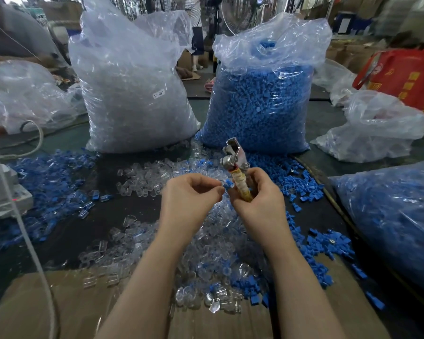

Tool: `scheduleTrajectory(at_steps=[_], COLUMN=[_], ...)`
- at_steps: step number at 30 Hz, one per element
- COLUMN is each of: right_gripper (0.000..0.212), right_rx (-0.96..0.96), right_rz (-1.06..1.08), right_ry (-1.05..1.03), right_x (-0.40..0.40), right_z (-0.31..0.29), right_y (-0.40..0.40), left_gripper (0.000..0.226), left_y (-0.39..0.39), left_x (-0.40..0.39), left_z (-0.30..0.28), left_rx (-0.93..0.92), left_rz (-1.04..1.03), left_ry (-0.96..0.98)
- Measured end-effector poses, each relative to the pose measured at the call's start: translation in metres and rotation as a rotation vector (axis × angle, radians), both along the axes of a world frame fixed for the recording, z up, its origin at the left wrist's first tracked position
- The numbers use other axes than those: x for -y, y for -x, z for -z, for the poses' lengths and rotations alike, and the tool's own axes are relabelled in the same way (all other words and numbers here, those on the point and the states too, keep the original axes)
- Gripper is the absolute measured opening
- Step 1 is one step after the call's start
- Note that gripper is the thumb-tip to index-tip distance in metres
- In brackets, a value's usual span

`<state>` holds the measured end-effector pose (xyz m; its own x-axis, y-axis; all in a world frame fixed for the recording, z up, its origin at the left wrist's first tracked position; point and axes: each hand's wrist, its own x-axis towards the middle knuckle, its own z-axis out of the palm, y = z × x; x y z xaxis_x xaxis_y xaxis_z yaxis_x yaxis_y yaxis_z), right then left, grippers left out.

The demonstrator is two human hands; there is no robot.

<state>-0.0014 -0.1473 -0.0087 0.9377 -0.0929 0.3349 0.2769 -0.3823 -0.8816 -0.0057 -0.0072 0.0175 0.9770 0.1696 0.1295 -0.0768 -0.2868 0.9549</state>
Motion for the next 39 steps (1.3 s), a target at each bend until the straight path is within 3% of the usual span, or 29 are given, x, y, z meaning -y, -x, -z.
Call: scheduleTrajectory(at_steps=[7, 20, 27, 39], right_gripper=[0.022, 0.014, 0.013, 0.022], right_rx=[-0.007, -0.001, -0.114, -0.144], right_rz=[0.006, -0.099, -0.133, -0.229], right_ry=[0.015, -0.051, 0.161, 0.198], right_x=[0.002, 0.005, 0.019, 0.013], right_z=[0.001, 0.003, 0.002, -0.004], right_y=[-0.002, -0.001, -0.001, 0.005], left_gripper=[0.020, 0.009, 0.008, 0.011], left_y=[0.002, 0.000, -0.004, -0.007], left_x=[0.005, 0.003, -0.006, -0.008], left_z=[0.001, 0.007, 0.009, 0.011], left_rx=[0.085, 0.058, 0.077, 0.200], left_rz=[0.020, -0.014, 0.020, 0.062], left_ry=[-0.113, -0.001, 0.402, 0.448])
